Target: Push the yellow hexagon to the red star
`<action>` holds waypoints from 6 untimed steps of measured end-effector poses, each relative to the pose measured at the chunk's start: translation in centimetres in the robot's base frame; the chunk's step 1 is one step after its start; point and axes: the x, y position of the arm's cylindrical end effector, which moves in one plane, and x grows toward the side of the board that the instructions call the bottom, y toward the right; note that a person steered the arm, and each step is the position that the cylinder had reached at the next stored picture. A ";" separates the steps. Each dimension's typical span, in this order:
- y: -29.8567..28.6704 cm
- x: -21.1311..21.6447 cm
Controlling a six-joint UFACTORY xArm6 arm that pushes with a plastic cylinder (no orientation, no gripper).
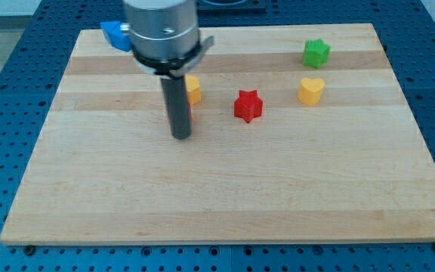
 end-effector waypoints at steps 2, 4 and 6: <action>-9.3 -4.7; 3.1 -8.7; 11.8 -6.8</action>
